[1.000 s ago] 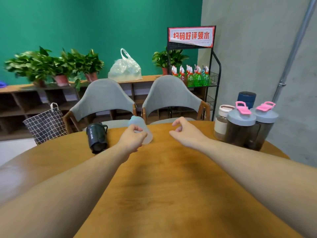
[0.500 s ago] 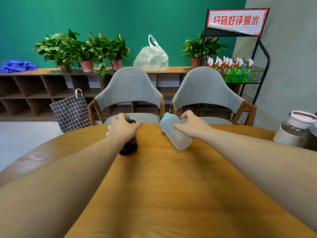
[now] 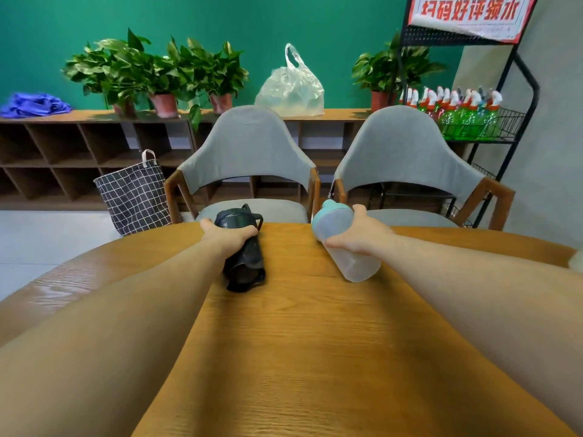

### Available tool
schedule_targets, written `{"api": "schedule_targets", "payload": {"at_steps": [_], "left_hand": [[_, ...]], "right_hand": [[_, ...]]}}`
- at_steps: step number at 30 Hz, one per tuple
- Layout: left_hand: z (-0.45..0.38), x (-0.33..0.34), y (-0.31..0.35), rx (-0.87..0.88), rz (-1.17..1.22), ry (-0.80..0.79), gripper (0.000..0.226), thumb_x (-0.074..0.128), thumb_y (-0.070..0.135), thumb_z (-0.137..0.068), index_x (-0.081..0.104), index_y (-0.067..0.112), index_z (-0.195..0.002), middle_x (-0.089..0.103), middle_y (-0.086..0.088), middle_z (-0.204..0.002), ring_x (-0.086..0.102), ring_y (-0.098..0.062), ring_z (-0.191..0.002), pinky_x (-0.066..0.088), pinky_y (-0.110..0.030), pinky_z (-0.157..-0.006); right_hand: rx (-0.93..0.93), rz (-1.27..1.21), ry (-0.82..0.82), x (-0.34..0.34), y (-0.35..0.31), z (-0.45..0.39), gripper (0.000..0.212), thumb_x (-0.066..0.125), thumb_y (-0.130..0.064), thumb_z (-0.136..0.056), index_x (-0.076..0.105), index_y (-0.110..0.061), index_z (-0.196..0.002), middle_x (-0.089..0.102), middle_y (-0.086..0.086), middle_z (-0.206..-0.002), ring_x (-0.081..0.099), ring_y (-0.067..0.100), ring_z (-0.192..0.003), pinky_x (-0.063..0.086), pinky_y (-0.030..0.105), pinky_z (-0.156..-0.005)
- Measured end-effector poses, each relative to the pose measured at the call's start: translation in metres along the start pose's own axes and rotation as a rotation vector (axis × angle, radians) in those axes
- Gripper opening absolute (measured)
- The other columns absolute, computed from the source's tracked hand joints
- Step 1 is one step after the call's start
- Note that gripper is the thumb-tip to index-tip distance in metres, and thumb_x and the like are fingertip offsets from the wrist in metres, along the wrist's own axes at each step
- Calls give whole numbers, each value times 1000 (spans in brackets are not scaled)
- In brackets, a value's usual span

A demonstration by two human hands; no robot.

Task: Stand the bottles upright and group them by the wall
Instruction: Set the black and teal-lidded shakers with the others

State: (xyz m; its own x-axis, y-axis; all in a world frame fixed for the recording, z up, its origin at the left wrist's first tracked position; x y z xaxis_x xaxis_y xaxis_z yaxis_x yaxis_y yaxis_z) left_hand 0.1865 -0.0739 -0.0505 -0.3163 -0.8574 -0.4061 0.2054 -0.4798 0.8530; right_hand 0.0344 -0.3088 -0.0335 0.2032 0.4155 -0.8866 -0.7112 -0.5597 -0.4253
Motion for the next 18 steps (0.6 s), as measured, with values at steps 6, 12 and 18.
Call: {"api": "schedule_targets", "payload": {"at_steps": [6,12,18], "left_hand": [[31,4,5,62,187,-87,92,79,34,-76,17,24,-144,50,-12,-116,58,-28,-85,49,-41,-65],[90,17,36,280,282,-173,91,80,17,-77,19,29,-145,55,0,-106,60,-20,-88,49,-34,-62],[163,38,61,477,220,-258,98,82,14,-75,18,28,-148,50,3,-117,54,-15,-99,44,-36,-83]], "right_hand": [[-42,-196,29,-7,11,22,111,78,-47,-75,3,-25,-154,41,10,-147,53,33,-121,47,40,-85],[-174,-497,48,-34,24,74,113,82,-29,-75,2,-29,-155,34,9,-150,49,31,-123,45,37,-89],[-205,-679,149,-67,55,131,101,84,-34,-68,24,-25,-149,46,4,-138,51,23,-117,50,44,-94]]}}
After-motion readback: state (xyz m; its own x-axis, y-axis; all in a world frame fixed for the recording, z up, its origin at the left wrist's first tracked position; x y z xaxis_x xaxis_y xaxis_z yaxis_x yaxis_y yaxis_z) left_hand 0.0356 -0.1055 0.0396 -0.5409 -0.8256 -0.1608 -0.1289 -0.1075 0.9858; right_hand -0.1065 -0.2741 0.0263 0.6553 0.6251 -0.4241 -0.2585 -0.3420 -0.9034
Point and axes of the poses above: each hand's wrist, its own z-axis away from the middle knuckle, its own x-axis out of the palm, y = z × x, the point moved 7 cm from there along -z, towards the middle knuckle
